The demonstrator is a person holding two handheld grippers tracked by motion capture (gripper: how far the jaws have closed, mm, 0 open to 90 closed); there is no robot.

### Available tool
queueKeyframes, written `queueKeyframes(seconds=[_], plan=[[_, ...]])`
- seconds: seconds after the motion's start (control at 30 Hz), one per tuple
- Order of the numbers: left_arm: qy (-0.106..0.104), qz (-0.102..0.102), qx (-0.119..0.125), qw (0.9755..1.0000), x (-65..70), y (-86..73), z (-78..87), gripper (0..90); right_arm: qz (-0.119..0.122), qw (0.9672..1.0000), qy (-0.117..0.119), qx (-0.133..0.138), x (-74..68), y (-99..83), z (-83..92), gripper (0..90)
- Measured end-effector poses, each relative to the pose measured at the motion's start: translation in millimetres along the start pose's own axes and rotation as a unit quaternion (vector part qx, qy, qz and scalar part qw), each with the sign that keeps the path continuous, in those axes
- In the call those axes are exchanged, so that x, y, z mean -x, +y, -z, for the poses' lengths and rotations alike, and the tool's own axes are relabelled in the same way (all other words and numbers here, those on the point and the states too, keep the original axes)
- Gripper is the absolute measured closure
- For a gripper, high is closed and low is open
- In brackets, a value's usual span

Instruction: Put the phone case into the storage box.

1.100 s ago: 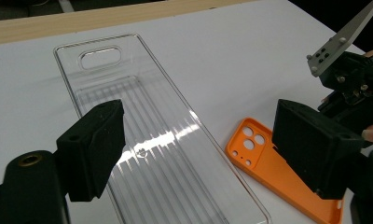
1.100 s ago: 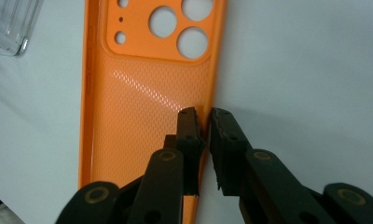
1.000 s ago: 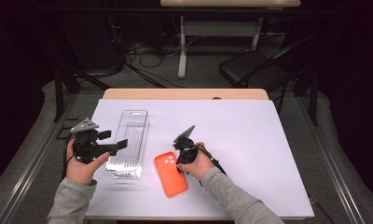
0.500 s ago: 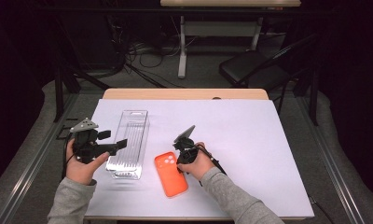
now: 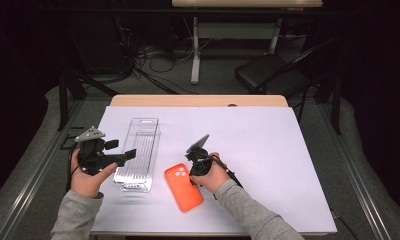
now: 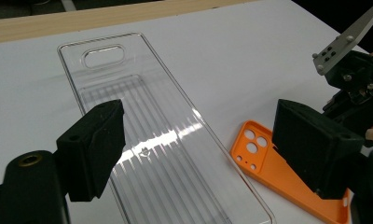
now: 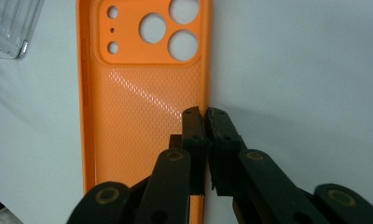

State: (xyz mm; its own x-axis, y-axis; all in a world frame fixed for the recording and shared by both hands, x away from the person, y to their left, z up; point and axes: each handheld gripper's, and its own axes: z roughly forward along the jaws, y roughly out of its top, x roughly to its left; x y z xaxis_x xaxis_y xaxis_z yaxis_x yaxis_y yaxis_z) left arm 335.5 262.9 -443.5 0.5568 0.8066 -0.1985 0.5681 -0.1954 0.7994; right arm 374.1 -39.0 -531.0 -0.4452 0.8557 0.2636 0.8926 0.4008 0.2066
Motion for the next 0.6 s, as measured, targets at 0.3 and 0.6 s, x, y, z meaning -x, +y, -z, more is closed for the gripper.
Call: queueKeyframes(seconds=[0.3, 0.6], plan=[[0.000, 0.001, -0.001, 1.0000, -0.5, 0.0, 0.1, 17.6, -0.007, 1.0000, 0.007, -0.002, 0.7, -0.4, -0.1, 86.6], [0.001, 0.002, 0.001, 1.0000, -1.0, 0.0, 1.1, 17.6, -0.005, 0.9999, 0.014, 0.005, 1.9, -2.1, 1.0, 87.6]])
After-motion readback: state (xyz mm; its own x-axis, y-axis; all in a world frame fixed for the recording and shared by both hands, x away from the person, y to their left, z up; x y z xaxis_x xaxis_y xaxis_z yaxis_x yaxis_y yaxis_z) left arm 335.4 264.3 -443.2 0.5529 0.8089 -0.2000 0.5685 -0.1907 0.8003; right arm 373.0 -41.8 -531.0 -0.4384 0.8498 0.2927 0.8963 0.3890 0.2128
